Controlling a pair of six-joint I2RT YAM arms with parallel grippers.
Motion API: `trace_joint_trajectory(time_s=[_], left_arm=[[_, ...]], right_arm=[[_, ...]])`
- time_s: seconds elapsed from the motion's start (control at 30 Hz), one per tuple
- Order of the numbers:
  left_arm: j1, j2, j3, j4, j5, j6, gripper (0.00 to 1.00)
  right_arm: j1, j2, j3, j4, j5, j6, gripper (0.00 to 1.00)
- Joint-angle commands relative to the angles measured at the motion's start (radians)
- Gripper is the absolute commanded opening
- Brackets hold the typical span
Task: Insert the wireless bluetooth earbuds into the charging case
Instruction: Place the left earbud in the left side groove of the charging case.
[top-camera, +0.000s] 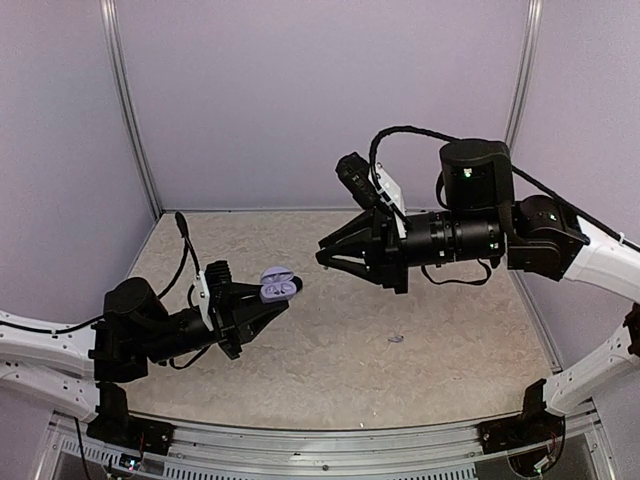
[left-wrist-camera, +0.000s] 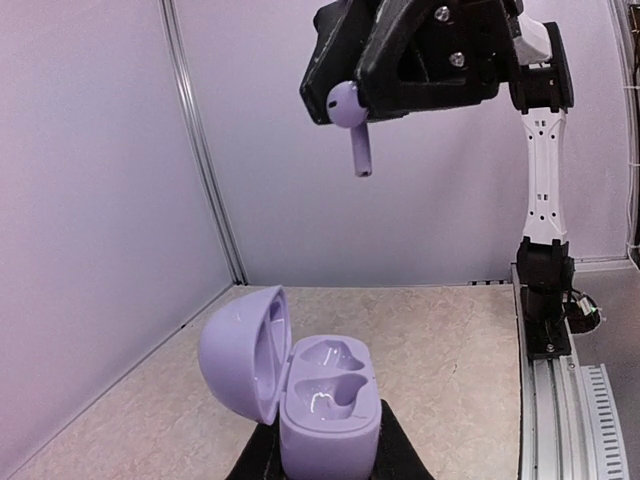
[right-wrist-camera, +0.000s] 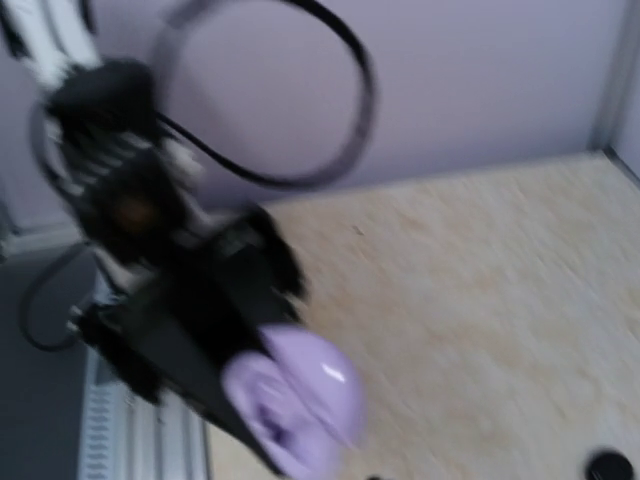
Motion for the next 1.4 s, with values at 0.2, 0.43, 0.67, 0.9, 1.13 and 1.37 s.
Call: trace_joint_trajectory(time_s=[0.2,0.43,0.67,0.9,1.13,1.37], left_arm=[[0.004,0.032,0.028,0.078,0.025,-0.025,0.09],[0.004,0.044,0.034,0.094,0.027,-0.042,0.09],[0.003,0.053,0.036,0.109,0.029,-0.052,0.09],[0.004,0.049,0.037,0.112,0.029,-0.054,0.09],[0.004,0.046,0.034,0.11,0.029,-0.056,0.09],[0.004,0.039,0.032,0.107,0.029,-0.053,0.09]], right_arm=[[0.14,0.077,0.055,0.14,0.061,-0.071,0.18],[0.152,0.117,0.07,0.17,0.1,-0.09,0.18],[0.152,0.14,0.065,0.17,0.104,-0.092,0.18],[0.153,0.149,0.054,0.161,0.122,-0.101,0.18],[0.152,0.167,0.051,0.16,0.122,-0.105,0.18],[0.152,0.177,0.05,0.145,0.14,-0.113,0.18]])
